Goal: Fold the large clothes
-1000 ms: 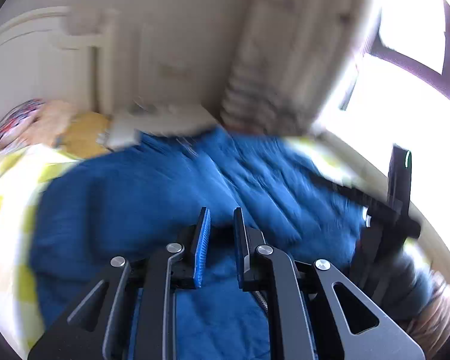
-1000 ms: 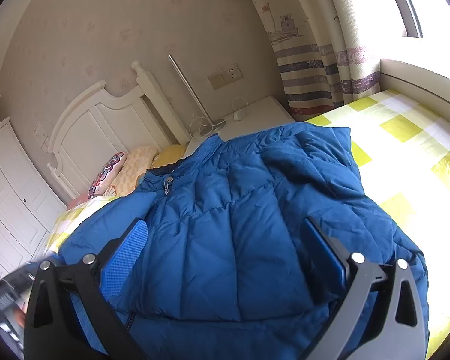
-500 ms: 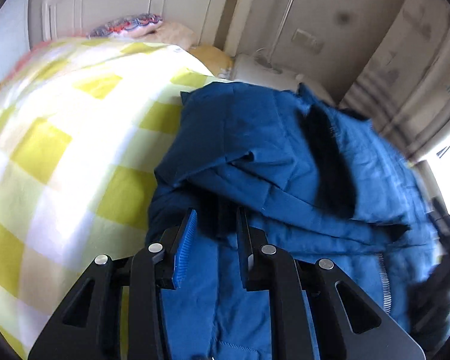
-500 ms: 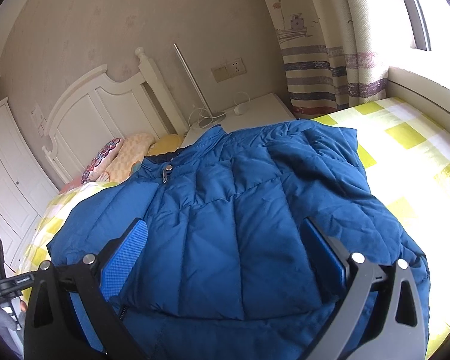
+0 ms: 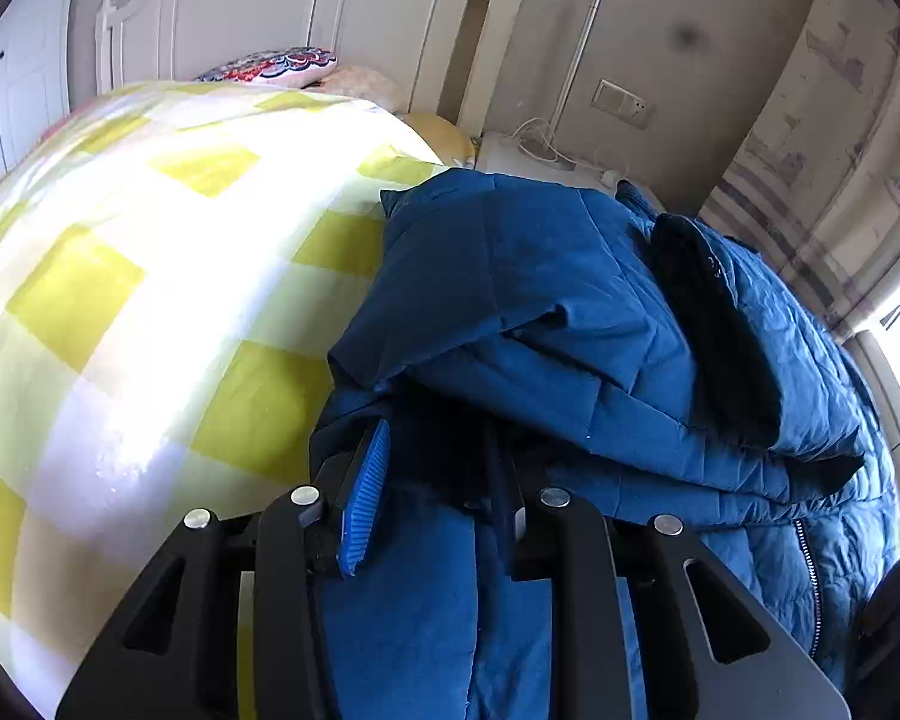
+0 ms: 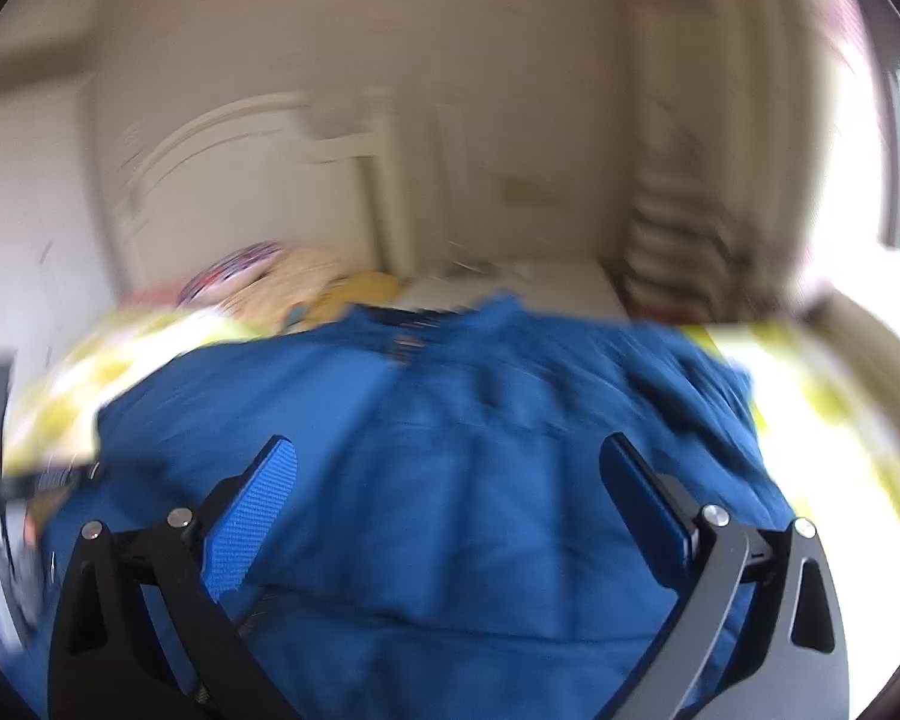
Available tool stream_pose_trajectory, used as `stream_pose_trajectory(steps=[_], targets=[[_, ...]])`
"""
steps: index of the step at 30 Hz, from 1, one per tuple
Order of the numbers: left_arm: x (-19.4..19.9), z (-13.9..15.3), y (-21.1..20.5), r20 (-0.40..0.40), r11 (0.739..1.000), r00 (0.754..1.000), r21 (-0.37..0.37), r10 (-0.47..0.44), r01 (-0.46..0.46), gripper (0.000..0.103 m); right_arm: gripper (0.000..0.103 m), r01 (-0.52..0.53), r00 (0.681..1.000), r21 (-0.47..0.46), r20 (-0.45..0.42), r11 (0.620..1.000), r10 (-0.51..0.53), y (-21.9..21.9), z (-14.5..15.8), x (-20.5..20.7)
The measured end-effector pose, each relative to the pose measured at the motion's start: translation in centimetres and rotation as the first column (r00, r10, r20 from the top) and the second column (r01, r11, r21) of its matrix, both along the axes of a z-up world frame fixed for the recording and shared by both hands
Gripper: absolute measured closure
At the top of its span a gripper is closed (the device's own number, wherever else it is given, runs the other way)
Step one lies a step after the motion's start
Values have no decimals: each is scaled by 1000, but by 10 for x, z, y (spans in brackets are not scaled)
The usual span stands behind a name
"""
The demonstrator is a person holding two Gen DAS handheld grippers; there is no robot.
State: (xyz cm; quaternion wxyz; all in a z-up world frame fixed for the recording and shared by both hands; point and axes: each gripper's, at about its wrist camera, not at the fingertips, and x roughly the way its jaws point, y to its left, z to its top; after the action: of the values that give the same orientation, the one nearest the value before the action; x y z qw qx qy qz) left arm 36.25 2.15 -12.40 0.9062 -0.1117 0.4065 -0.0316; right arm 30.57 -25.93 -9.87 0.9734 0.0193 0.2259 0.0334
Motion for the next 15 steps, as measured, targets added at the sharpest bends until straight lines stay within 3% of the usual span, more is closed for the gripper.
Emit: stream_pose_trajectory(steps=[2, 4, 8, 10, 14, 15], targets=[[2, 0, 0, 1, 1000, 1000, -6, 0, 0, 82, 3, -93, 996, -115, -5, 989, 93, 41, 5, 0], [2, -1, 0, 2, 1000, 1000, -12, 0, 0, 82, 3, -163, 986, -239, -67, 957, 152, 79, 2, 6], [2, -1, 0, 2, 1000, 1000, -16, 0, 0, 82, 3, -208, 972, -424, -188, 881, 139, 125, -13, 32], [2, -1, 0, 3, 1000, 1000, -19, 0, 0, 82, 6, -218, 968, -472, -214, 854, 129, 140, -19, 48], [0, 0, 2, 6, 999, 1000, -32, -1, 1, 82, 9, -224, 964, -482, -239, 847, 118, 155, -22, 72], [0, 0, 2, 6, 999, 1000, -35, -1, 1, 81, 20, -233, 960, -476, -252, 848, 122, 157, -22, 76]])
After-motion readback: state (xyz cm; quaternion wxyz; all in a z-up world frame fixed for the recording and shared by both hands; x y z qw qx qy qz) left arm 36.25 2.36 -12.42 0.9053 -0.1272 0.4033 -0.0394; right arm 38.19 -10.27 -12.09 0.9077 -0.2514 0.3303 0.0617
